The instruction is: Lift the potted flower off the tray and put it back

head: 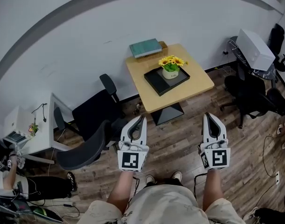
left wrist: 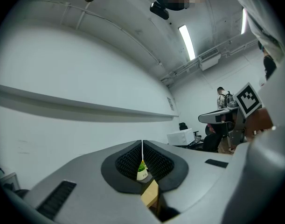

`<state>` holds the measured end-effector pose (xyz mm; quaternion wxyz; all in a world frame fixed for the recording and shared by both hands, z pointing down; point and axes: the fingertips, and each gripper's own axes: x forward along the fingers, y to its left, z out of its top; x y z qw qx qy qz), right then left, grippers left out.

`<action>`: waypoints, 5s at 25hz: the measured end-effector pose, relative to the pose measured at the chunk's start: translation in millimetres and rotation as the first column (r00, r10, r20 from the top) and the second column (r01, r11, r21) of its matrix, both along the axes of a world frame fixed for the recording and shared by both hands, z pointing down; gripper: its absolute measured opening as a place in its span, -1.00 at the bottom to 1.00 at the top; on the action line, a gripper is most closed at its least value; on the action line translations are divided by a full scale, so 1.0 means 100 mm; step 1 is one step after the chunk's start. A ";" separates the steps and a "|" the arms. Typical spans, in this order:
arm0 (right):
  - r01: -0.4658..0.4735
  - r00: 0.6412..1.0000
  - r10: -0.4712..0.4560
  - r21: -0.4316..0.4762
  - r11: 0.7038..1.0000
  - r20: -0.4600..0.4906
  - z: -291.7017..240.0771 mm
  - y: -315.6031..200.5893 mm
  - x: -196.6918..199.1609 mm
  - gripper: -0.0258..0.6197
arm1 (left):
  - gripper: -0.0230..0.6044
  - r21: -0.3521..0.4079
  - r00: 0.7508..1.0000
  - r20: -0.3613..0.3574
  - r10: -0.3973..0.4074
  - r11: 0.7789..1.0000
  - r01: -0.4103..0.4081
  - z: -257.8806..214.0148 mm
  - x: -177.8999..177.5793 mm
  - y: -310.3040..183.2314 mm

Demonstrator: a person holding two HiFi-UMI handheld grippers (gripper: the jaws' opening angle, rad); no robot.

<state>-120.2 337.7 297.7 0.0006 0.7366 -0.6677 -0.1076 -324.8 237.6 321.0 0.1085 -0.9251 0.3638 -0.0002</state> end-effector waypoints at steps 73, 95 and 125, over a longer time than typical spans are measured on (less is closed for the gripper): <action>-0.037 0.996 0.042 -0.066 0.997 0.074 0.51 -0.46 2.07 -0.28 | -0.27 -0.077 0.996 0.071 0.058 0.996 -0.052 0.49 2.08 -0.55; 0.147 0.988 -0.150 -0.128 0.981 -0.020 0.35 -2.71 1.46 -0.28 | -0.27 -0.111 0.998 0.007 -0.065 0.992 0.065 0.52 1.55 -2.47; 0.381 0.924 -0.381 -0.072 0.922 0.016 0.25 -4.65 2.12 -0.28 | -0.27 -0.095 0.964 0.068 -0.257 0.960 0.262 0.39 2.15 -3.87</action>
